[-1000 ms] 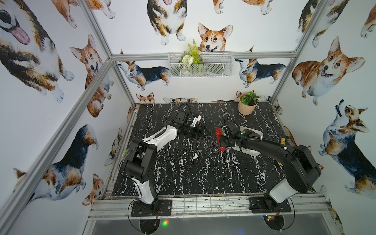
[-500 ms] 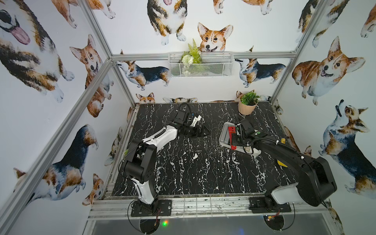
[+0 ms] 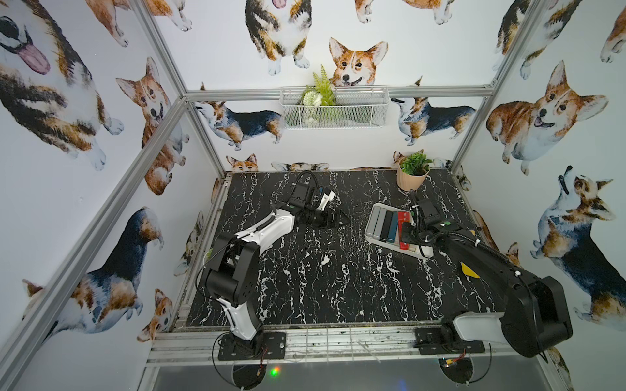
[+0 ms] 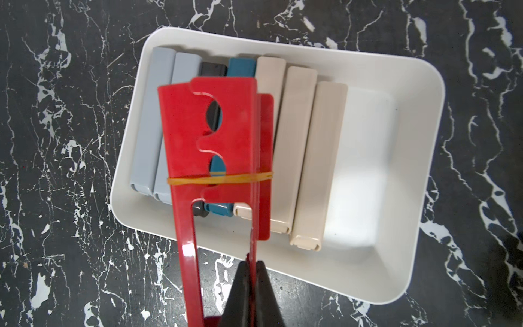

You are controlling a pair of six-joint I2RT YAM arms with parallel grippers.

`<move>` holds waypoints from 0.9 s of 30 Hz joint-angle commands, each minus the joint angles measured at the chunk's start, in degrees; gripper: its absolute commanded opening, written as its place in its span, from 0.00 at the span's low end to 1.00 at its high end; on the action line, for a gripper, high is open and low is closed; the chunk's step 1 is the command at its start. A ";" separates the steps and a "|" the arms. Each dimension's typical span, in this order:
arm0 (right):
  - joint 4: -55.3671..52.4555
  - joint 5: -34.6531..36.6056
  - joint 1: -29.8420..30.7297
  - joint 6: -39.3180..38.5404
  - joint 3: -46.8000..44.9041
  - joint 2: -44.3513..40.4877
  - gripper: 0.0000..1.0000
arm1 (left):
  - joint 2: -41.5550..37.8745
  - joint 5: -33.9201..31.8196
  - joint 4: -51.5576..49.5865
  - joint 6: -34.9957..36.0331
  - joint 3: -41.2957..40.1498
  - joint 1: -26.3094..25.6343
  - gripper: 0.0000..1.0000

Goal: Put the pruning pliers into the storage box
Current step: Place the pruning pliers in the storage box.

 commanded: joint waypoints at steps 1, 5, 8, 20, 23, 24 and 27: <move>-0.18 -0.80 -2.19 -1.35 -1.14 -1.20 0.00 | -0.37 -0.07 1.38 1.12 -0.02 -0.06 1.00; 0.76 -2.20 -5.07 -1.95 -2.49 -1.75 0.00 | -0.20 0.00 1.36 1.12 0.05 -0.04 1.00; 1.10 -2.62 -6.35 -2.65 -2.46 -1.31 0.00 | -0.12 0.04 1.28 1.12 0.16 -0.07 1.00; 2.43 -4.25 -10.92 -4.86 -1.98 0.98 0.00 | -0.03 0.32 1.53 1.21 0.19 -0.10 1.00; 2.83 -4.77 -12.27 -5.24 -2.71 1.18 0.00 | -0.04 0.67 1.93 1.08 0.17 -0.04 1.00; 2.99 -4.88 -12.77 -5.43 -3.01 1.15 0.00 | -0.08 0.83 2.21 0.89 0.10 -0.04 1.00; 3.48 -5.48 -14.17 -5.90 -3.75 1.51 0.00 | -0.36 1.51 3.54 0.38 -0.35 -0.07 1.00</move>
